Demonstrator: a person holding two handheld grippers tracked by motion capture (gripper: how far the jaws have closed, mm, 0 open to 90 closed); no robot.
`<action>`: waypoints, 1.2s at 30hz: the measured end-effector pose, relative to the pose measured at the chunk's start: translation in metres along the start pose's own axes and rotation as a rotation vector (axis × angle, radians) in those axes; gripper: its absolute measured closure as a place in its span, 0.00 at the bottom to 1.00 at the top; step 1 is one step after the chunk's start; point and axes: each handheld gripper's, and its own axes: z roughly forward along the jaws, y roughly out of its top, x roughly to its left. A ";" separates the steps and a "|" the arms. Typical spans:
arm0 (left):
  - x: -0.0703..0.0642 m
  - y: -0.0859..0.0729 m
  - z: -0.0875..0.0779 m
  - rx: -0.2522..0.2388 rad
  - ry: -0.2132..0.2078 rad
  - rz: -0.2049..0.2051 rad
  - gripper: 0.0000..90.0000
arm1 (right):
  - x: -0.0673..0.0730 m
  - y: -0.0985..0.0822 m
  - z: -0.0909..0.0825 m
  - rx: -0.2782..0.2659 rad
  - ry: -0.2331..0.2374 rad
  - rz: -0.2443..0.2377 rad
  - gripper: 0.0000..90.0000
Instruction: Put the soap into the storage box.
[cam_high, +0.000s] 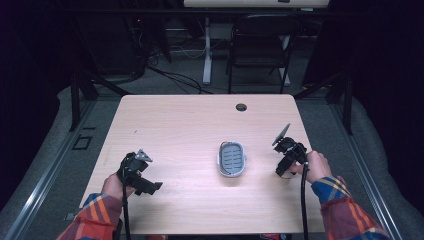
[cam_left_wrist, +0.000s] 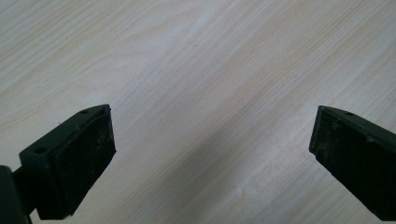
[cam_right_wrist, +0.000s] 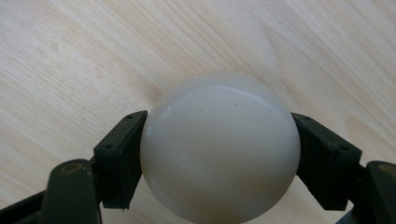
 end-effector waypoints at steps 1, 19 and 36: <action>0.000 0.000 0.000 -0.001 0.000 0.001 0.00 | 0.001 0.001 0.000 -0.004 0.001 -0.003 0.27; 0.000 0.000 0.000 0.000 -0.003 -0.001 0.00 | 0.020 0.021 -0.008 0.023 0.002 -0.079 0.27; 0.000 0.000 0.000 0.000 -0.002 -0.002 0.00 | 0.035 0.035 -0.011 -0.021 0.003 -0.110 0.27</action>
